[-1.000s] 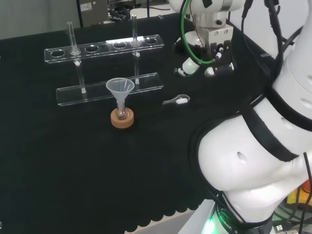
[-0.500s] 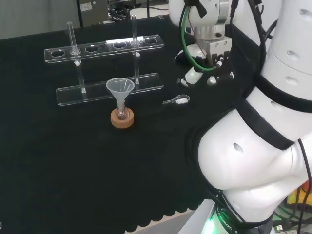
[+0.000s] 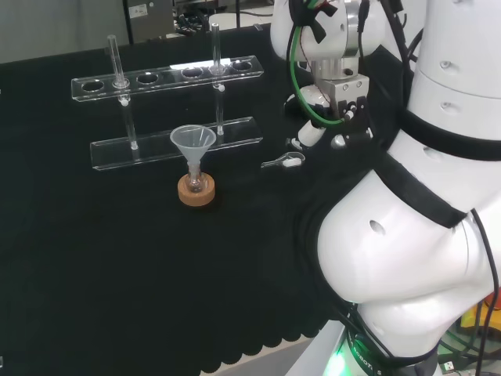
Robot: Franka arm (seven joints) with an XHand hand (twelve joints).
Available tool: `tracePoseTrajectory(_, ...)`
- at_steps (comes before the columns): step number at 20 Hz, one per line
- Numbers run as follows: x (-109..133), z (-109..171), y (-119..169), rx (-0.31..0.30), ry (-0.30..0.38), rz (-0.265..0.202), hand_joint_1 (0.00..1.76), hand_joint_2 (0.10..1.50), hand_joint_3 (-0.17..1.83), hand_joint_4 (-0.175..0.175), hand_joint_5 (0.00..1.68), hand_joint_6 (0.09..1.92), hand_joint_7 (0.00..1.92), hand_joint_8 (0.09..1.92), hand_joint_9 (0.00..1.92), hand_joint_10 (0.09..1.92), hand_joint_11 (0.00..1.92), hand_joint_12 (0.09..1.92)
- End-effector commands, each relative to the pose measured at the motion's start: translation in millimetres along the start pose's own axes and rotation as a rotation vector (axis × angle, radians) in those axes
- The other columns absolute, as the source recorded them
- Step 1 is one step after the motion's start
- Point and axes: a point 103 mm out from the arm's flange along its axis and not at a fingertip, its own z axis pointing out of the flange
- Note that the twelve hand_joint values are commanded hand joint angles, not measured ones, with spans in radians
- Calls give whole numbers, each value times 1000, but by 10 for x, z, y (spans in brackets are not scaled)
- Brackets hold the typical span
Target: Pick up the weighing funnel.
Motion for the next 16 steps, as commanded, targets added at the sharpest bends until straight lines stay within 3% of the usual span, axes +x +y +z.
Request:
tracePoseTrajectory(1,-59,221,135,20,16,1,907,586,621,-41,567,119,479,684,604,562,262,1350)
tracePoseTrajectory(5,-31,246,147,26,14,0,908,584,623,-41,569,125,478,685,604,561,260,1349)
tracePoseTrajectory(9,-165,378,210,42,40,-2,909,583,626,-42,568,131,478,686,604,560,258,1349)
tracePoseTrajectory(16,-158,509,292,53,-17,-9,922,582,628,-41,562,137,464,684,594,556,252,1348)
